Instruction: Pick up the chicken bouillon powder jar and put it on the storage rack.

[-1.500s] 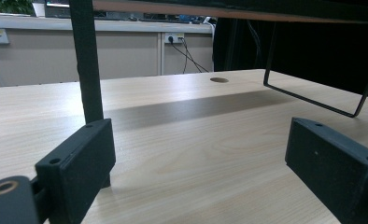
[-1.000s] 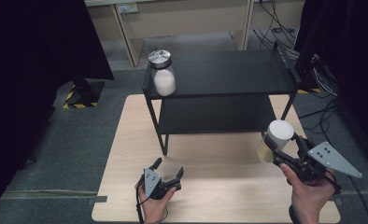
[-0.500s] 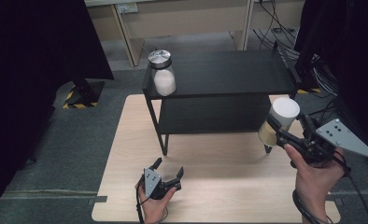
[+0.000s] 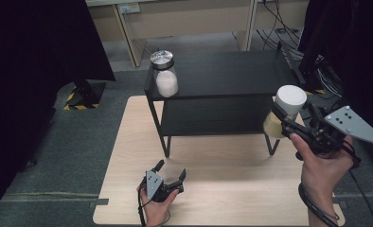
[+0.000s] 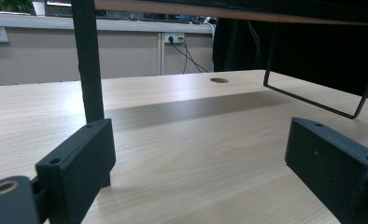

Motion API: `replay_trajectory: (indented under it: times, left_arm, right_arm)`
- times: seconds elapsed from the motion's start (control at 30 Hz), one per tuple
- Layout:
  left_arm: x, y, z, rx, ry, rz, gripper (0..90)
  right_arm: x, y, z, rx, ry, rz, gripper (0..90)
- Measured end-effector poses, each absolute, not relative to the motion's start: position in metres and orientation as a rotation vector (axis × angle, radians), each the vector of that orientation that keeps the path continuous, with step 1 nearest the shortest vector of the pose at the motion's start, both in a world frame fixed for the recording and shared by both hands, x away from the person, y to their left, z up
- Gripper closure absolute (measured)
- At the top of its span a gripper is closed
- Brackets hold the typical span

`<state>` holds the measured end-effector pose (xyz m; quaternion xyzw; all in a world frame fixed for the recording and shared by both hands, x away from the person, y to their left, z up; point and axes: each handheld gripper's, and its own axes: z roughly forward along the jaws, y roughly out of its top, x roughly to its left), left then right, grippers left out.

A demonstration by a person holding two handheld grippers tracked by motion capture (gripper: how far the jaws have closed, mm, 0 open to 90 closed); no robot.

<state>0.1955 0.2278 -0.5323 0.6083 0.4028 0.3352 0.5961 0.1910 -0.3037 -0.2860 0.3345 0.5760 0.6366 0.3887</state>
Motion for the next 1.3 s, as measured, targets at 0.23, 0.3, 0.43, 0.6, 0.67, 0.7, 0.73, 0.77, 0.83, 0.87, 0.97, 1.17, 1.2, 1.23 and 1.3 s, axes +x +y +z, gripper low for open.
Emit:
replay_trajectory:
  times: [0.23, 0.3, 0.43, 0.6, 0.67, 0.7, 0.73, 0.77, 0.83, 0.87, 0.97, 1.17, 1.2, 1.23, 1.3]
  left_arm:
    - [0.195, 0.228, -0.532, 1.413, 0.935, 0.781, 8.0]
    - [0.195, 0.228, -0.533, 1.412, 0.935, 0.781, 8.0]
    - [0.195, 0.228, -0.532, 1.413, 0.935, 0.781, 8.0]
    - [0.195, 0.228, -0.532, 1.413, 0.935, 0.781, 8.0]
    - [0.195, 0.228, -0.533, 1.412, 0.935, 0.781, 8.0]
    - [0.195, 0.228, -0.533, 1.411, 0.935, 0.781, 8.1]
    - [0.195, 0.228, -0.532, 1.413, 0.935, 0.781, 8.1]
    - [0.195, 0.228, -0.532, 1.414, 0.935, 0.781, 8.1]
    - [0.195, 0.228, -0.532, 1.413, 0.935, 0.781, 8.1]
    - [0.195, 0.228, -0.532, 1.412, 0.935, 0.781, 8.1]
    - [0.195, 0.228, -0.532, 1.413, 0.935, 0.781, 8.1]
    - [0.196, 0.228, -0.532, 1.413, 0.936, 0.779, 8.1]
    - [0.196, 0.228, -0.532, 1.414, 0.936, 0.778, 8.1]
    - [0.196, 0.228, -0.532, 1.414, 0.936, 0.778, 8.1]
    - [0.196, 0.228, -0.532, 1.412, 0.936, 0.777, 8.1]
  right_arm:
    - [0.195, -0.302, -0.267, 0.844, 1.457, 1.623, 34.2]
    - [0.196, -0.301, -0.261, 0.836, 1.454, 1.621, 34.2]
    - [0.198, -0.3, -0.25, 0.829, 1.45, 1.626, 34.2]
    - [0.2, -0.299, -0.243, 0.83, 1.449, 1.626, 34.2]
    - [0.201, -0.298, -0.242, 0.83, 1.45, 1.625, 34.2]
    - [0.201, -0.298, -0.241, 0.831, 1.45, 1.624, 34.2]
    - [0.201, -0.298, -0.241, 0.83, 1.452, 1.624, 34.2]
    - [0.202, -0.297, -0.24, 0.832, 1.454, 1.623, 34.2]
    - [0.203, -0.297, -0.238, 0.834, 1.456, 1.618, 34.2]
    - [0.203, -0.296, -0.237, 0.835, 1.456, 1.617, 34.2]
    - [0.206, -0.295, -0.235, 0.84, 1.457, 1.61, 34.2]
    - [0.216, -0.292, -0.226, 0.863, 1.464, 1.608, 34.2]
    - [0.218, -0.292, -0.224, 0.867, 1.464, 1.61, 34.2]
    - [0.22, -0.292, -0.222, 0.87, 1.462, 1.611, 34.2]
    - [0.224, -0.291, -0.217, 0.878, 1.46, 1.606, 34.2]
